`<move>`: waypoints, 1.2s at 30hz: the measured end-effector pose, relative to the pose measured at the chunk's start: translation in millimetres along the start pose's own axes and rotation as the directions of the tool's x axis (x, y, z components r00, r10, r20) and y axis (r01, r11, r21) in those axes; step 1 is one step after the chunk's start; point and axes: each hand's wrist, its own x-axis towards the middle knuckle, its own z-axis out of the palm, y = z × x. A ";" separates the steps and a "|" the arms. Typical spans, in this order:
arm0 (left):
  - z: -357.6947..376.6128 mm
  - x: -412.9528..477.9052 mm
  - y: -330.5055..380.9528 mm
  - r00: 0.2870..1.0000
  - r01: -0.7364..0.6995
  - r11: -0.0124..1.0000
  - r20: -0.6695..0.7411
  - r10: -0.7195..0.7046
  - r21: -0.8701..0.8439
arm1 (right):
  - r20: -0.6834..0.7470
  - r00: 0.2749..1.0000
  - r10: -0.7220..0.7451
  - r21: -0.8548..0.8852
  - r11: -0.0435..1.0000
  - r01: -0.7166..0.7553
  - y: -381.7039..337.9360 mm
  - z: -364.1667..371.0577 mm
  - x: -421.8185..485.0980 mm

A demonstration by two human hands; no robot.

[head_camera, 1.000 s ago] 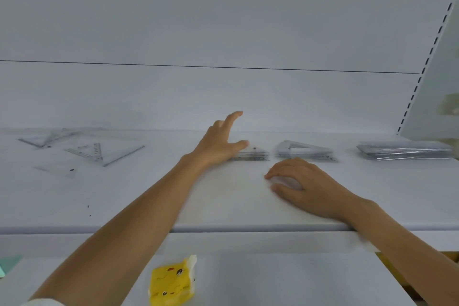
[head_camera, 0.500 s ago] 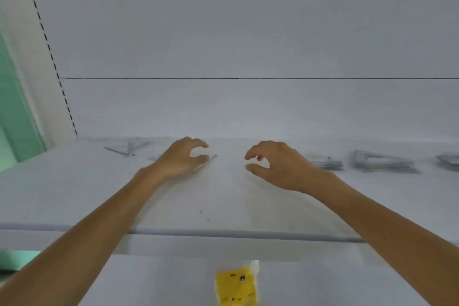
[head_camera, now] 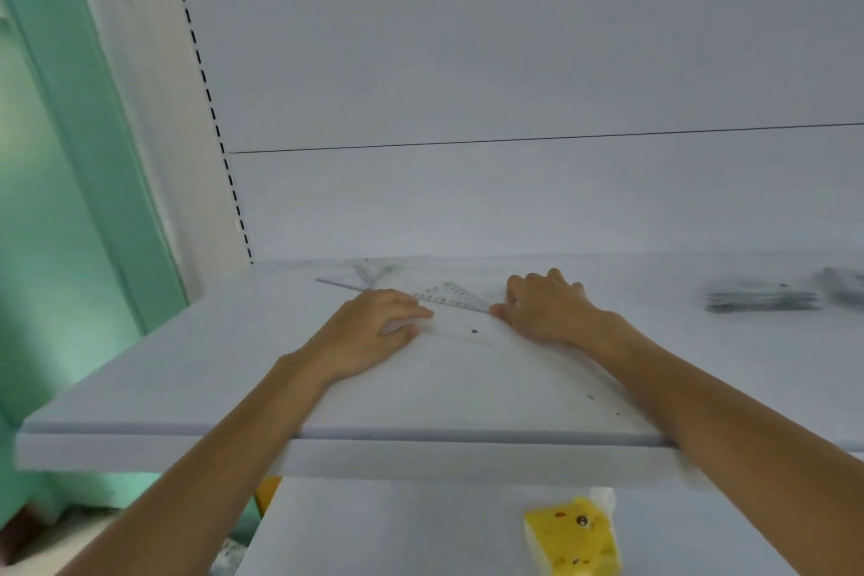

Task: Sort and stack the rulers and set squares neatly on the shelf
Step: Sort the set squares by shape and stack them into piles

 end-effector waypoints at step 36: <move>4.6 -75.6 88.1 0.889 -0.367 0.734 -0.017 0.458 0.571 | -0.693 0.711 -0.120 0.105 0.959 0.264 -18.0 -16.2 -50.2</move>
